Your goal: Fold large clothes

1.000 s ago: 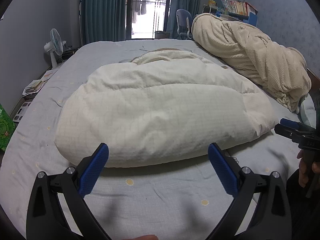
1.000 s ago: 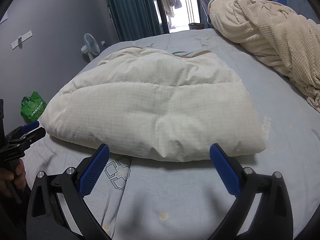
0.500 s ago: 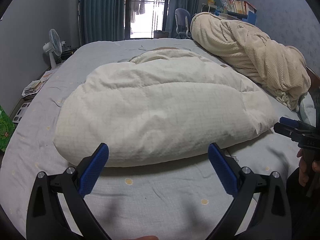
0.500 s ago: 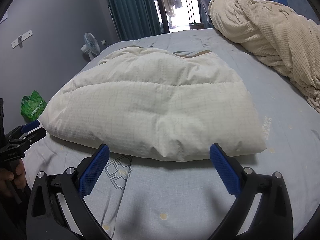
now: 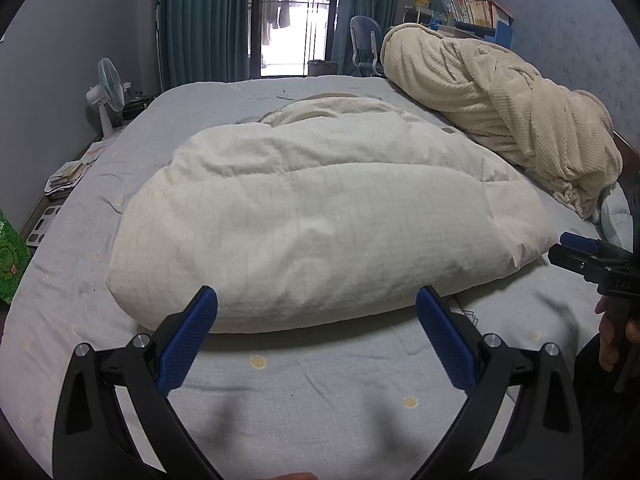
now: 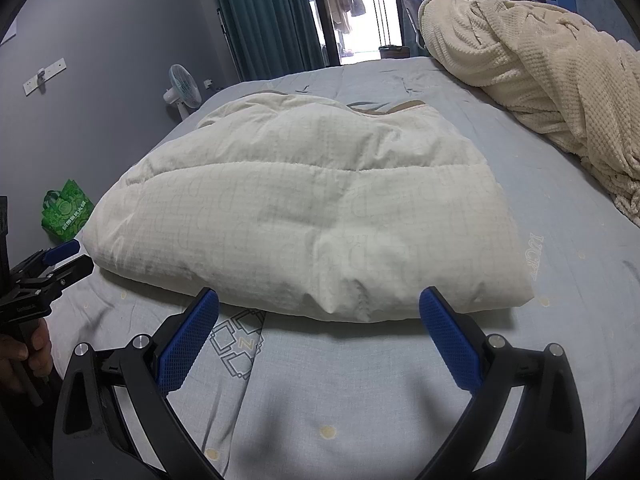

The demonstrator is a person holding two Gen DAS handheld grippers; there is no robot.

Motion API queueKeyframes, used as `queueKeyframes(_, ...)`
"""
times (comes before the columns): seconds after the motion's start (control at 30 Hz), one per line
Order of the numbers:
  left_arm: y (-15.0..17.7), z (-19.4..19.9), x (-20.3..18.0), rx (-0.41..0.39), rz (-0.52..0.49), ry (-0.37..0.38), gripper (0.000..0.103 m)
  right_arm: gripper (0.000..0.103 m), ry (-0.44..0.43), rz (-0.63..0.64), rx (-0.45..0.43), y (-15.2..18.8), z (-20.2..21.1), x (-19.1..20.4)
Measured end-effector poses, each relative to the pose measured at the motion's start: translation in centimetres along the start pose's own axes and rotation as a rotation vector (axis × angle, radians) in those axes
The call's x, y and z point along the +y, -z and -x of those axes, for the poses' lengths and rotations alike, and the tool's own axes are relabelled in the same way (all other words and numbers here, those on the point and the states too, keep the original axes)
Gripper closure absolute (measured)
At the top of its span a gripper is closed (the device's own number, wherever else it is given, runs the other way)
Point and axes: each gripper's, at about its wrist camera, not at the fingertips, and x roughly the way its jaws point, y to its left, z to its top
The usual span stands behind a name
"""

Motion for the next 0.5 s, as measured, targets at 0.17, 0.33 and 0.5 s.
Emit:
queueKeyframes(0.17, -0.03, -0.02, 0.01, 0.0, -0.001, 0.0, 0.008, 0.007, 0.0, -0.001, 0.0, 0.03, 0.03, 0.04)
queueKeyframes(0.33, -0.03, 0.01, 0.0, 0.0, -0.001, 0.0, 0.008, 0.007, -0.001, 0.0, 0.0, 0.02, 0.01, 0.03)
queueKeyframes(0.5, 0.08, 0.14, -0.06, -0.012, -0.008, 0.009, 0.008, 0.007, -0.001, -0.001, 0.0, 0.02, 0.01, 0.01)
